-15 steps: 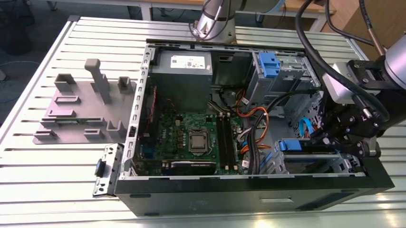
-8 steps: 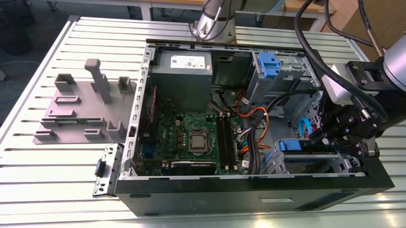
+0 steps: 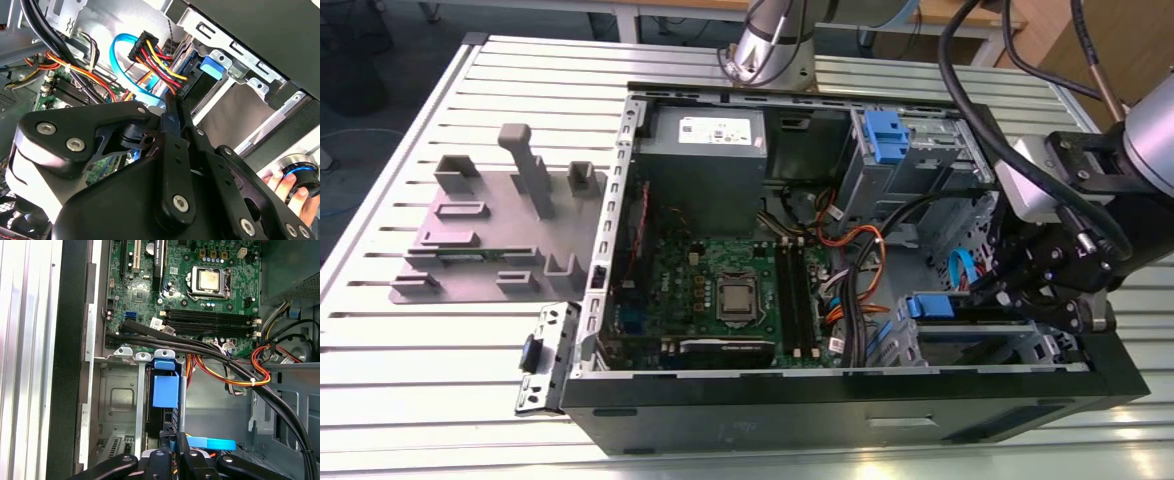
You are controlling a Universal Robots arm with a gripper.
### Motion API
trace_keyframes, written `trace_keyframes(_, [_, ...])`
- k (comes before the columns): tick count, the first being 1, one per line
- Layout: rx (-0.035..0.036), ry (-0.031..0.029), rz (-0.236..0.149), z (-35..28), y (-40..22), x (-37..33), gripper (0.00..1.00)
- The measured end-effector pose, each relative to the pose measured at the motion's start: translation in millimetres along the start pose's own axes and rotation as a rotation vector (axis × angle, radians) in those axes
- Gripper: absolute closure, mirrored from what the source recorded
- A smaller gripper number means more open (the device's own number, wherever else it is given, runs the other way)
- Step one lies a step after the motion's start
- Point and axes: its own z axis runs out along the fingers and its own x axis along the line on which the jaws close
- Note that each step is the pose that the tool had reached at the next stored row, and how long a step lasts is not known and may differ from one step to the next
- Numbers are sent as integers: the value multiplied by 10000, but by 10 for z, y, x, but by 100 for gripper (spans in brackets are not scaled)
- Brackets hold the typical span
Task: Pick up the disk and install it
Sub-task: 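Insert the second disk wire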
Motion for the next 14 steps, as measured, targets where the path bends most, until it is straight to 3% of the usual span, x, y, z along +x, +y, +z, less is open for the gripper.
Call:
trace_keyframes(7, [0, -3, 0, 2, 0, 0, 83])
trace_keyframes(8, [1, -7, 0, 4, 0, 0, 76])
trace_keyframes(11, [0, -2, 0, 2, 0, 0, 76])
trace_keyframes(14, [0, -1, 0, -59, 3, -6, 76])
